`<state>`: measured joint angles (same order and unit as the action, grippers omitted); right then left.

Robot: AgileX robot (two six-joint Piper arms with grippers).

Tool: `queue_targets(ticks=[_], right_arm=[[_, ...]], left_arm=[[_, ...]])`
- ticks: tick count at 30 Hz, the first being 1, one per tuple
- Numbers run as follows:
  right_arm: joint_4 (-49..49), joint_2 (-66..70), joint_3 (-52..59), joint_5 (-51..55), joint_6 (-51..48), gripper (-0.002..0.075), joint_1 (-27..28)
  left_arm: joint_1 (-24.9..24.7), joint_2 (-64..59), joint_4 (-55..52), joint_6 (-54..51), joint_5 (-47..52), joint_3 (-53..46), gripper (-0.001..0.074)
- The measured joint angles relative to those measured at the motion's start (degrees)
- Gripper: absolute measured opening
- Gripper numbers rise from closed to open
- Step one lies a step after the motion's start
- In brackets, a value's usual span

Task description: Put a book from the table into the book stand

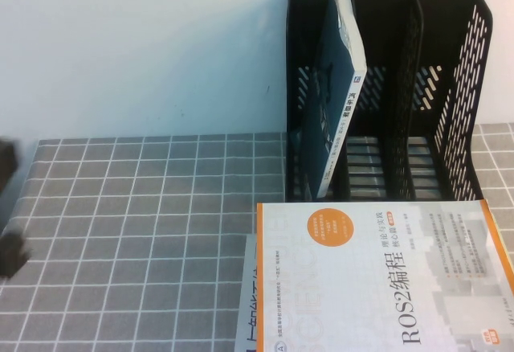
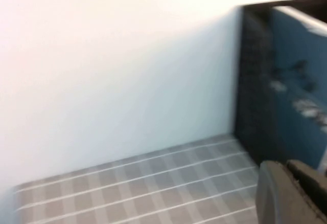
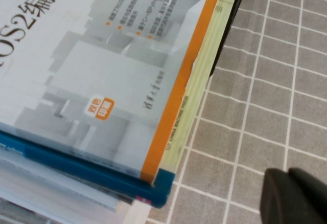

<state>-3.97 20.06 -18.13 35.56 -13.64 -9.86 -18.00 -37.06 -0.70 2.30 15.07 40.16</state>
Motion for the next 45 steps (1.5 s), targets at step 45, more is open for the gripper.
queue_targets(ticks=[45], right_arm=[[-0.91, -0.21, 0.0, 0.0, 0.0, -0.0004, 0.0]], left_arm=[[17.59, 37.61, 7.9, -1.11, 3.06, -41.19, -0.0003]])
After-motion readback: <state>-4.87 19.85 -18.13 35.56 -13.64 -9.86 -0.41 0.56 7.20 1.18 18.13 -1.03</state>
